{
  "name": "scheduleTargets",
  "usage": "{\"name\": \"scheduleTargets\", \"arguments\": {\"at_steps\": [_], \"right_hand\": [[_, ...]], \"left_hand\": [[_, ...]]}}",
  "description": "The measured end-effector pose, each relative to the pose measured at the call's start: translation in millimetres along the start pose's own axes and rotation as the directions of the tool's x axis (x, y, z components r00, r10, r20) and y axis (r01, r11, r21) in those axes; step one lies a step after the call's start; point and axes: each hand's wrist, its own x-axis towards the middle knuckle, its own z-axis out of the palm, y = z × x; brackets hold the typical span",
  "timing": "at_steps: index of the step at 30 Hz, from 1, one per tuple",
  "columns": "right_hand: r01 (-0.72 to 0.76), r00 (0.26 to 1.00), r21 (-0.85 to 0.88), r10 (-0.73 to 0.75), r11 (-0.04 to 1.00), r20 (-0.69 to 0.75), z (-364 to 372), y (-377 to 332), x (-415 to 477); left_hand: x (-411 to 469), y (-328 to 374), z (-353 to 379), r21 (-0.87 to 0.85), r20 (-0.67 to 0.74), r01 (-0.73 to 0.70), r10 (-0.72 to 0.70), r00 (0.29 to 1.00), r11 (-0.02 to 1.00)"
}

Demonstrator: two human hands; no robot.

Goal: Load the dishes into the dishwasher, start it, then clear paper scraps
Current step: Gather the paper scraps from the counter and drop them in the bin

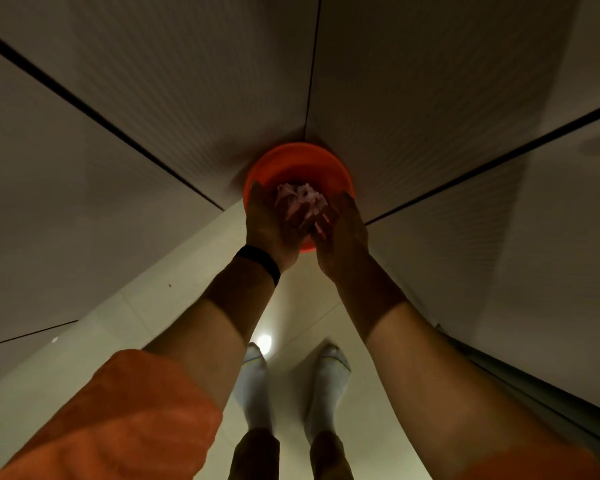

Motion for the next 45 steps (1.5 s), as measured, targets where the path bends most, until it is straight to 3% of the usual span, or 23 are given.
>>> {"name": "scheduleTargets", "arguments": {"at_steps": [3, 8, 13, 18, 22, 25, 30, 36, 45], "right_hand": [[0.030, 0.999, -0.048, -0.029, 0.998, 0.025, 6.9, -8.9, -23.5], [0.109, 0.994, -0.273, -0.097, 0.956, 0.059, 40.4, -52.6, -111.8], [0.300, 0.949, -0.444, -0.312, 0.844, 0.050, 82.4, -111.0, -219.3], [0.581, 0.814, -0.427, -0.494, 0.693, 0.306, 114.5, -171.5, -334.0], [0.721, 0.692, -0.353, -0.620, 0.596, 0.369, 127.8, -212.7, -416.4], [0.756, 0.655, -0.302, -0.677, 0.581, 0.336, 131.3, -240.1, -452.1], [0.821, 0.562, -0.295, -0.784, 0.489, 0.264, 116.1, -285.6, -490.4], [0.847, 0.507, -0.306, -0.835, 0.435, 0.215, 72.0, -331.1, -494.0], [0.785, 0.554, -0.412, -0.821, 0.462, 0.135, 6.2, -409.9, -426.2]], "left_hand": [[-26.3, 11.1, 6.6, 0.005, -0.007, -0.016, 0.016, 1.000, 1.000], [-112.4, 53.8, 42.8, -0.043, -0.001, -0.007, 0.006, 1.000, 0.999], [-226.5, 113.5, 101.2, -0.019, 0.106, -0.021, 0.023, 0.994, 1.000], [-339.2, 175.7, 152.0, 0.026, 0.272, -0.100, 0.089, 0.958, 0.995], [-410.1, 207.7, 188.9, 0.060, 0.397, -0.155, 0.118, 0.910, 0.986], [-446.4, 216.5, 216.3, 0.116, 0.467, -0.203, 0.127, 0.875, 0.972], [-478.6, 215.6, 260.4, 0.200, 0.540, -0.229, 0.088, 0.837, 0.953], [-474.0, 196.7, 315.1, 0.306, 0.602, -0.217, -0.012, 0.799, 0.927], [-419.9, 147.7, 400.0, 0.390, 0.556, -0.160, -0.093, 0.826, 0.907]]}}
